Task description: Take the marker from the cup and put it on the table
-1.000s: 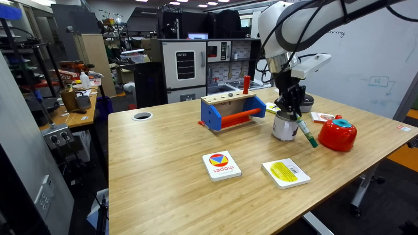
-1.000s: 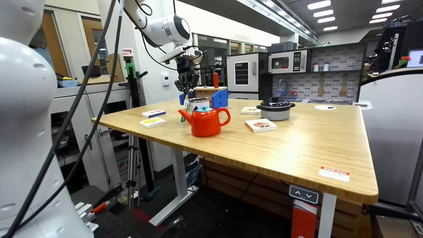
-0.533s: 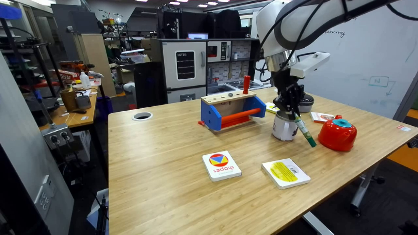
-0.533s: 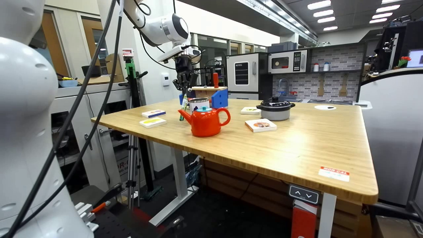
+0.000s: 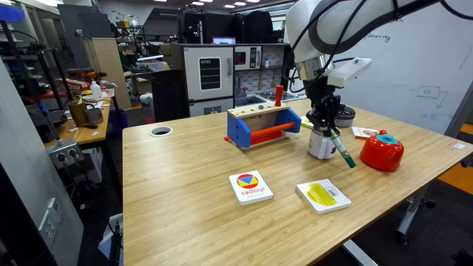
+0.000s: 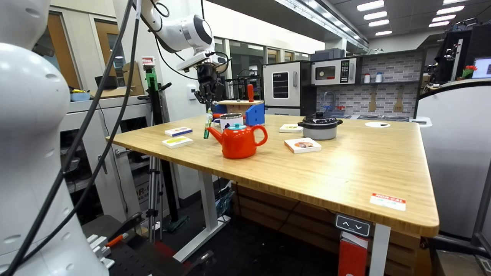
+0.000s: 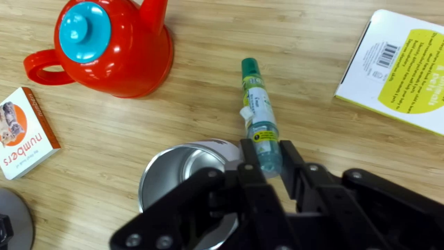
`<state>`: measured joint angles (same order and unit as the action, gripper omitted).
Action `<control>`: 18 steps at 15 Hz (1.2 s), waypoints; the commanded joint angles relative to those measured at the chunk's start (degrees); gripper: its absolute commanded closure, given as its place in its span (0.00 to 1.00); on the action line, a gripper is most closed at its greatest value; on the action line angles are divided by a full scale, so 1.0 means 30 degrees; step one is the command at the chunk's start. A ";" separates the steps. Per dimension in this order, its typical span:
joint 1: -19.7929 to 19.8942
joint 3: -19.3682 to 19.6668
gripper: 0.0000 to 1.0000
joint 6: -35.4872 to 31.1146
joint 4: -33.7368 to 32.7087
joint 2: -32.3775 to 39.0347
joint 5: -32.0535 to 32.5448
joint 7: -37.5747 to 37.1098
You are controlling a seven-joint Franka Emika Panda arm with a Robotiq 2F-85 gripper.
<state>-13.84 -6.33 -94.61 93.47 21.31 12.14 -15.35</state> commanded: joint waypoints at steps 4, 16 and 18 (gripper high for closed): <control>-0.0250 -0.0335 0.95 0.0320 -0.0100 0.0312 -0.0041 0.0941; -0.0924 -0.0197 0.95 0.0807 -0.1731 0.2341 0.0222 0.1081; -0.0923 -0.0006 0.95 0.1075 -0.2205 0.2700 0.0286 0.1204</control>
<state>-16.67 -6.62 -93.83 90.30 27.14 12.17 -13.07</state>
